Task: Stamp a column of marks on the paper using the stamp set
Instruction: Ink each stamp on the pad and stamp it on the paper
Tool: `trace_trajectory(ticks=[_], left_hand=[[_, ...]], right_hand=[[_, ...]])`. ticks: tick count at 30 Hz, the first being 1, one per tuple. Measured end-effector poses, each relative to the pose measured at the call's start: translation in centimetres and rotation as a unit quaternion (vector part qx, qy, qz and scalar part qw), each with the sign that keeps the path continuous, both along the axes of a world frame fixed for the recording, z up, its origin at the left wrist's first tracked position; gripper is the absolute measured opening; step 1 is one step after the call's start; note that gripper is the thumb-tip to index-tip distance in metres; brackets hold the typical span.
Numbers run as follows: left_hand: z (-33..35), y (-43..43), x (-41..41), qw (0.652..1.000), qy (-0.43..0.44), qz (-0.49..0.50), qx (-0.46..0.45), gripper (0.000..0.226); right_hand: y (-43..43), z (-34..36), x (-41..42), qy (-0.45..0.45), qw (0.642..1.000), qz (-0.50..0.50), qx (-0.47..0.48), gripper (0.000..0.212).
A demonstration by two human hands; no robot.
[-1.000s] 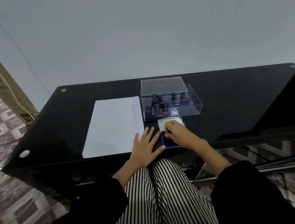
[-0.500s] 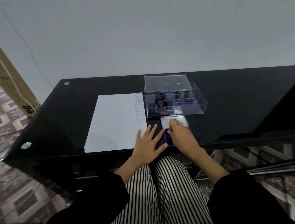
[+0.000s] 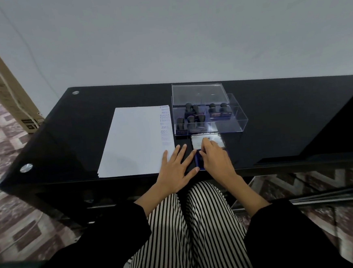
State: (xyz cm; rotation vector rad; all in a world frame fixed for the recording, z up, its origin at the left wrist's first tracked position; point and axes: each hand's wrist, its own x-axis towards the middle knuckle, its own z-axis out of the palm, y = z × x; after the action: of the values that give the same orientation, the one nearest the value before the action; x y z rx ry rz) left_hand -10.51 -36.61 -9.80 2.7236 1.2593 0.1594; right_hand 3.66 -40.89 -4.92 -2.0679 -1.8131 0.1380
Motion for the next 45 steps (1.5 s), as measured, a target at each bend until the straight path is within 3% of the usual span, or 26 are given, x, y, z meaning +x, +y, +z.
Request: trace_trajectory(ticks=[14,19,31,45], left_hand=[[0.0,-0.2,0.0,1.0,0.009,-0.001,0.01,0.088],[0.1,-0.3,0.0,1.0,0.004,-0.001,0.012,0.09],[0.2,-0.3,0.1,1.0,0.01,0.002,0.014,0.087],[0.4,-0.4,0.0,1.0,0.008,0.002,0.01,0.086]], right_hand=[[-0.1,-0.6,0.4,-0.093,0.994,-0.014,0.063,0.013],[1.4,-0.8,0.7,-0.16,0.978,-0.022,0.133,0.037],[1.1,-3.3,1.0,-0.222,0.93,-0.053,0.287,0.028],[2.7,-3.6,1.4,-0.212,0.918,-0.049,0.332,0.029]])
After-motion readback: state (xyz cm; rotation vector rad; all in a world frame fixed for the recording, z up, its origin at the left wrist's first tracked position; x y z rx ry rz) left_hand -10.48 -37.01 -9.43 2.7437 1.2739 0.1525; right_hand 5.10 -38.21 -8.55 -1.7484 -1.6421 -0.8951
